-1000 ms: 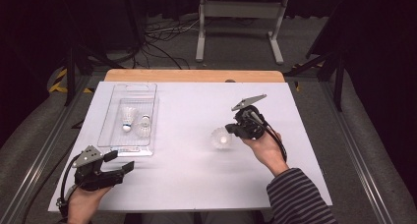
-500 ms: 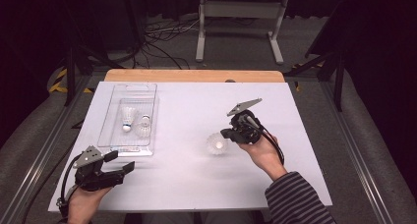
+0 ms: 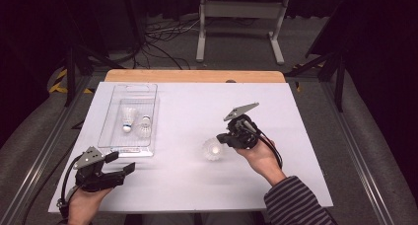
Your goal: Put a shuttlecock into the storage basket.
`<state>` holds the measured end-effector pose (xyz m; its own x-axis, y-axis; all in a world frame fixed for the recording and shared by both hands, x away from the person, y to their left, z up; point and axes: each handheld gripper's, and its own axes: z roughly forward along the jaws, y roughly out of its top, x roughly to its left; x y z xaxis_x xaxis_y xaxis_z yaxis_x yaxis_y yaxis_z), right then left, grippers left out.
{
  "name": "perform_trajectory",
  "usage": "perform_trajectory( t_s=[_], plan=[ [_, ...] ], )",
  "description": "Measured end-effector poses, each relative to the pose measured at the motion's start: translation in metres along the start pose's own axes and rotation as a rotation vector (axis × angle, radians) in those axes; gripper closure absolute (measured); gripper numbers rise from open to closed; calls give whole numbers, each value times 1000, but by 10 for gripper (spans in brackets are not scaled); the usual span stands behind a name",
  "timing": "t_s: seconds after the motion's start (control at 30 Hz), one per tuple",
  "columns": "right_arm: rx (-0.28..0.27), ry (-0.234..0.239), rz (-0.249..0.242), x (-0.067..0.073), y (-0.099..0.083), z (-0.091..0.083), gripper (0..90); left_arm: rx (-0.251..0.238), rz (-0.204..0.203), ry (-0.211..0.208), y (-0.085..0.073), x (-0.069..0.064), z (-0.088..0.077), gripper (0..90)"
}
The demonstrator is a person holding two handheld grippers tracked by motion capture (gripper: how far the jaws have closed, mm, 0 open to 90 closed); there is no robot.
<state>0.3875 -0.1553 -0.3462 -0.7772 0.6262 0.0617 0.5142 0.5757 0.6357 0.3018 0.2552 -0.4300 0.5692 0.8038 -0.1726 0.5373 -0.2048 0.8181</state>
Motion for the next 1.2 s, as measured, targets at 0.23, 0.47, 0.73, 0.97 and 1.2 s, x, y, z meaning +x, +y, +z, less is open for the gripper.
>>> perform_trajectory(
  t_s=[0.23,0.47,0.73,0.97,1.2],
  plan=[
    [8,19,-13,8,1,3,900,-2,1,-2,0,0,1,239],
    [15,40,-30,15,3,9,900,1,5,-8,1,-1,2,239],
    [20,60,-39,20,4,14,900,7,25,-7,3,-5,1,238],
    [23,71,-46,23,5,16,900,-2,37,-9,8,-8,0,238],
    [24,75,-46,23,6,16,900,-8,41,-20,17,-10,-6,240]
  ],
)
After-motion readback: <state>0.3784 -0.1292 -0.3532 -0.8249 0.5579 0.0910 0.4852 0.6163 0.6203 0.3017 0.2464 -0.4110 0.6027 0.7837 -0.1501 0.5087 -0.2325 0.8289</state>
